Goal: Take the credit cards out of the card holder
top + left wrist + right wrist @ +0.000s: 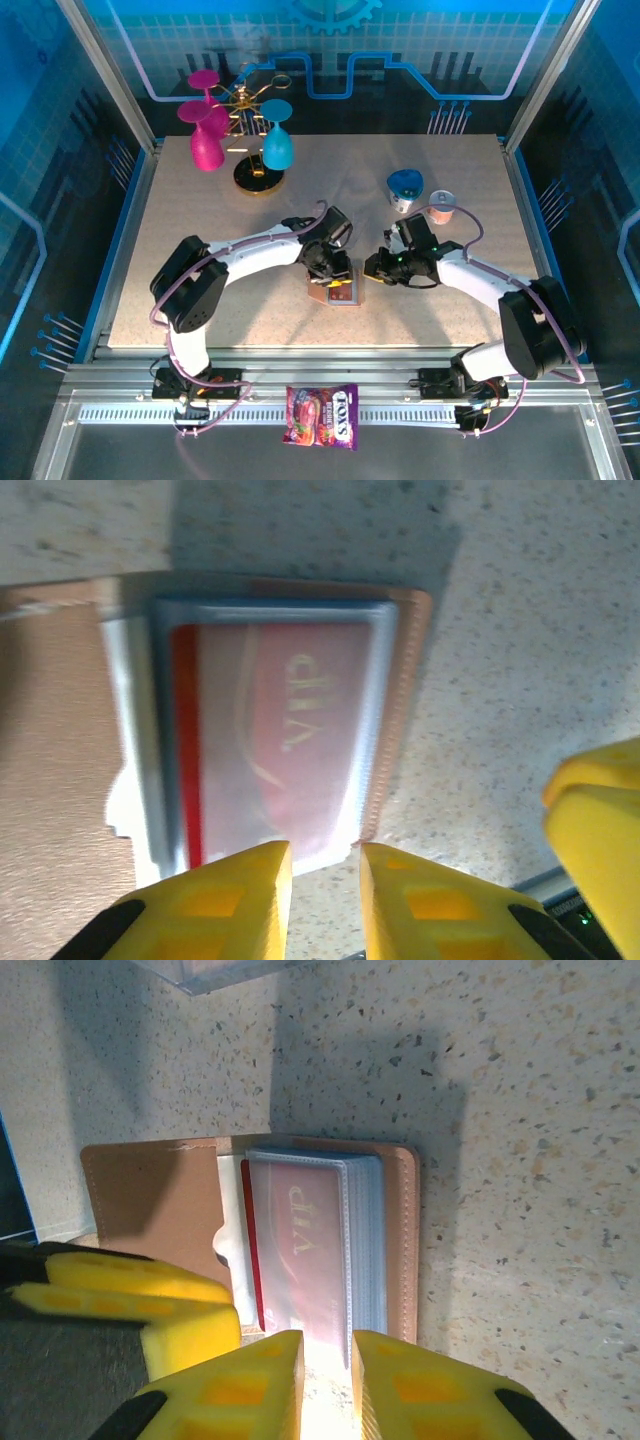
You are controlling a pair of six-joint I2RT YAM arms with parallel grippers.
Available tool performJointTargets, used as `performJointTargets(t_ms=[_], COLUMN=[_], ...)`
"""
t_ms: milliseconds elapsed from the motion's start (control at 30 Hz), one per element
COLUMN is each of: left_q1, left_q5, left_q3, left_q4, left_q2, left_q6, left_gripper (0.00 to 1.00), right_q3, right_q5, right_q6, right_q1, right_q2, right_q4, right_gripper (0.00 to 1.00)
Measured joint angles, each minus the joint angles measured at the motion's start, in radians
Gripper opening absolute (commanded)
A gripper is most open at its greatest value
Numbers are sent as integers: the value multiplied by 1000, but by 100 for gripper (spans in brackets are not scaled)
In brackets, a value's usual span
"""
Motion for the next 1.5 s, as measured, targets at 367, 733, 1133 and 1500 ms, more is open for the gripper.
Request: performJointTargets(t_ms=[367, 733, 1133, 1500], left_q1=[108, 153, 173, 176], left_q5=[66, 170, 253, 310], left_q3=[-223, -378, -438, -441], left_q4=[181, 445, 609, 672], left_q2=[-74, -110, -110, -110], left_q6=[-30, -53, -68, -81], left_gripper=[26, 27, 19, 21], right_q3=[0, 0, 0, 1], right_q5=[-74, -101, -134, -139], right_q6=[16, 19, 38, 46], right_q1=[31, 69, 77, 81], right_q2=[72, 145, 195, 219], right_q4=[81, 128, 188, 216], right_gripper=[22, 22, 22, 22])
